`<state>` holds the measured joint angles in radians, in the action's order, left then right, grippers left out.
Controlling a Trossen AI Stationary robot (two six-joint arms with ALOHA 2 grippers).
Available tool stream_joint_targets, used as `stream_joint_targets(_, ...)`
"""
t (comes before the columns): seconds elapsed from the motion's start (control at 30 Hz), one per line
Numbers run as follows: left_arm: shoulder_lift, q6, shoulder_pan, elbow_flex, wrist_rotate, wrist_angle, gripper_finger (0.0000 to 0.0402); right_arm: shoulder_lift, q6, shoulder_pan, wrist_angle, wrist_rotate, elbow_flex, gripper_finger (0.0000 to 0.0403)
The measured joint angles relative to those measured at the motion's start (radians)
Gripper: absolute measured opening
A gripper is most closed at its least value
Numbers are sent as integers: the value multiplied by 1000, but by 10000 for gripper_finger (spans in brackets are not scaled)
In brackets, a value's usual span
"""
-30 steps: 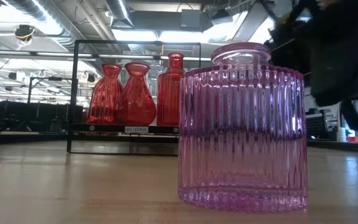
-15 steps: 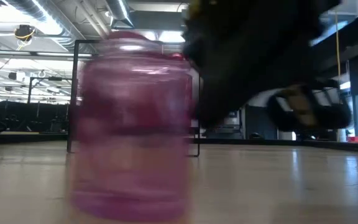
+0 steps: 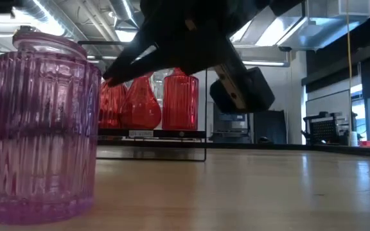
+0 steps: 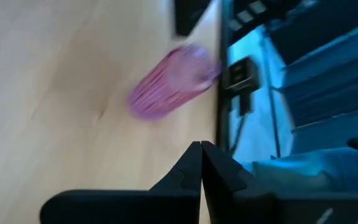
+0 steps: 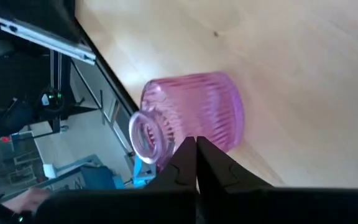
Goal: Sort vases onto shelf
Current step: Put the purple vase on the shelf
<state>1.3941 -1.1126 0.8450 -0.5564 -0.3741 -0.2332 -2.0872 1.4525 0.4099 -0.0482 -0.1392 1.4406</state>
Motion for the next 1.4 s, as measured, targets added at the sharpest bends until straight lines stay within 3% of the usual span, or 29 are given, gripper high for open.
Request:
stream_joint_targets(0.2,0,204,-44,-2,41,-149,26,1,-15,12,-7,-11,0,1)
stream_joint_targets(0.53,77,482,-122,-153,163,-137,176,40,18,80,-92,26,-1,1)
stream_joint_targets(0.73,211,673,-153,-330,159,140,233,171,40,146,-307,177,-1,1)
stream_joint_targets(0.93,305,730,-196,-446,167,384,234,316,58,214,-518,343,-1,1)
stream_joint_targets(1.13,322,753,-232,-477,205,353,224,420,48,246,-712,413,-1,1)
stream_joint_targets(1.4,322,784,-242,-477,306,347,222,456,70,293,-787,490,-1,1)
